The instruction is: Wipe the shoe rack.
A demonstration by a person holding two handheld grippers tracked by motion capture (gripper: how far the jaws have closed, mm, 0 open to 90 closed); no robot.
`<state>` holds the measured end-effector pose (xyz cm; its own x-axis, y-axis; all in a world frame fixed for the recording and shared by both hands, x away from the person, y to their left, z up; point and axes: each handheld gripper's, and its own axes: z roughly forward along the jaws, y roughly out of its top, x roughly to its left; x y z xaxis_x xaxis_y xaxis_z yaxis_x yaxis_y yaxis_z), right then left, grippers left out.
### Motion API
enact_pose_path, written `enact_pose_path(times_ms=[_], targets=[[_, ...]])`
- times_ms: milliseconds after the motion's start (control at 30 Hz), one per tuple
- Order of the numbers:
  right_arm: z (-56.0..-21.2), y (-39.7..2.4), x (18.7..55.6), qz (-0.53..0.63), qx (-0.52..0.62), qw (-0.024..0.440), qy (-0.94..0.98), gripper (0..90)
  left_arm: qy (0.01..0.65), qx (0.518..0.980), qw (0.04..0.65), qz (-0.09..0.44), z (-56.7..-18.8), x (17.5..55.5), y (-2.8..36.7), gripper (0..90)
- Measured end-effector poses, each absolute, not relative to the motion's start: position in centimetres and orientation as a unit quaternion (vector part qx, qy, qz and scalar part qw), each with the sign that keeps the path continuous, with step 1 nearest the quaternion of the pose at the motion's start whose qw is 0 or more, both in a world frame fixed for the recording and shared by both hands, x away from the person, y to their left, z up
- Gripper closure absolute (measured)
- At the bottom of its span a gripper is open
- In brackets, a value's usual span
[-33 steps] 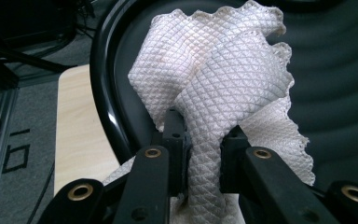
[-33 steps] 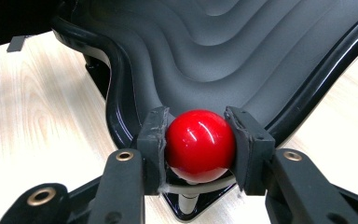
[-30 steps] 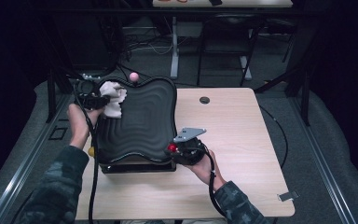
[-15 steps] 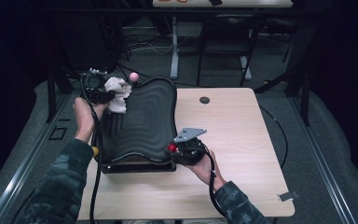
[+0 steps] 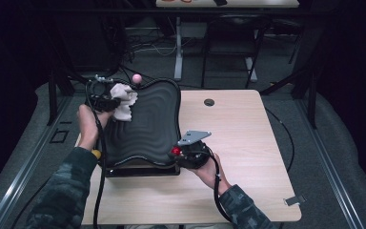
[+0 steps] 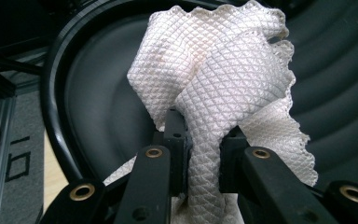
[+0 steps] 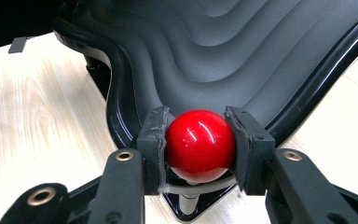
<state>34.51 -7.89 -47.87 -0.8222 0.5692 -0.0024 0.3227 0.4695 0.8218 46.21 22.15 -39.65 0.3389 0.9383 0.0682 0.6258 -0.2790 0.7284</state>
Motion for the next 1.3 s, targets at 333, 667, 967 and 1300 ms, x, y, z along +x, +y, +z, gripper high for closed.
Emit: enact_pose_path(times_ms=[333,667,967,1300], targets=[[-47.8,-7.9,34.5,0.440,0.264,0.139,0.847,60.5,0.510,0.759,0.314,0.255,-40.9,44.2,21.3,78.6],[-47.8,-7.9,34.5,0.441,0.263,0.138,0.847,60.5,0.508,0.757,0.329,0.246,-42.4,41.7,20.9,78.6],[-47.9,-7.8,34.5,0.441,0.265,0.141,0.846,60.5,0.505,0.758,0.342,0.231,-43.6,39.8,20.8,78.6],[-47.8,-7.8,34.6,0.439,0.265,0.138,0.848,60.6,0.500,0.764,0.340,0.224,-44.4,38.3,20.7,78.6]])
